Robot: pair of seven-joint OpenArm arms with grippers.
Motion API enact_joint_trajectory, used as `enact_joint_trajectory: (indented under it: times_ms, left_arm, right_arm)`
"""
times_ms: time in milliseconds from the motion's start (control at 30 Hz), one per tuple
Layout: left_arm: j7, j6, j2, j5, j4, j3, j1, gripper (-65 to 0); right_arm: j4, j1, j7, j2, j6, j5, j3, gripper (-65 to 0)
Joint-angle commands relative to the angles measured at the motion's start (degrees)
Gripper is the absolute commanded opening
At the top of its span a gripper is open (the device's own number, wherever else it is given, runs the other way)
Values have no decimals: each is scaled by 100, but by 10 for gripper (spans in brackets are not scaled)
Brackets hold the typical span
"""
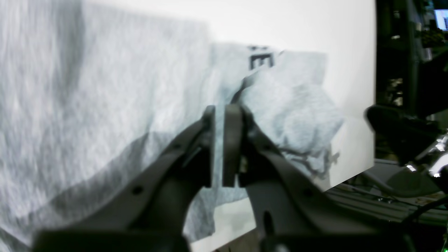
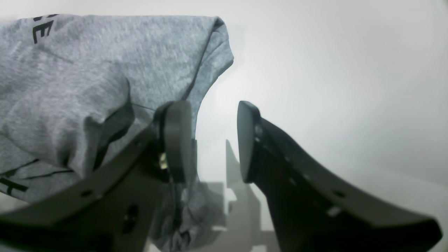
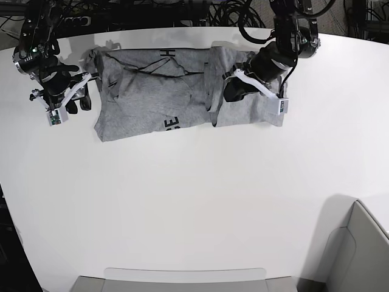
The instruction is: Fold the T-shirt properly
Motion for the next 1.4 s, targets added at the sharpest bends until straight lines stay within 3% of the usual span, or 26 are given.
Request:
enact_joint_trajectory:
  times_ms: [0, 200, 400, 567, 700, 867, 1067, 1200, 1367]
  left_arm:
    - [-98, -23, -17, -59, 83, -62, 13, -650]
    - [-168, 12, -254, -24, -260, -256, 13, -650]
    - [-221, 21, -448, -24, -867, 544, -31, -650]
    - [-221, 21, -448, -24, -998, 1089, -278, -650]
    - [-221, 21, -448, -24, -981, 1107, -321, -650]
    - [-221, 21, -457, -24, -954, 1107, -295, -650]
    - [-221, 21, -457, -24, -954, 1107, -278, -650]
    - [-221, 21, -457, -24, -954, 1107, -278, -650]
    - [-221, 21, -457, -24, -972, 1107, -278, -650]
  right_arm:
    - [118, 46, 119, 79, 24, 54, 49, -426]
    - [118, 64, 128, 79, 24, 72, 84, -426]
    - [92, 29, 638, 53, 24, 89, 84, -426]
    - [-163, 73, 708, -246, 24, 907, 409, -426]
    - [-761, 73, 726, -115, 33, 1698, 568, -426]
    - [-1086, 46, 708, 35, 622, 2059, 603, -424]
    - [-1869, 178, 708, 88, 798, 2454, 603, -424]
    - [-2546, 310, 699, 79, 1343, 2736, 585, -425]
    - [-3328, 424, 699, 44, 1466, 3131, 559, -426]
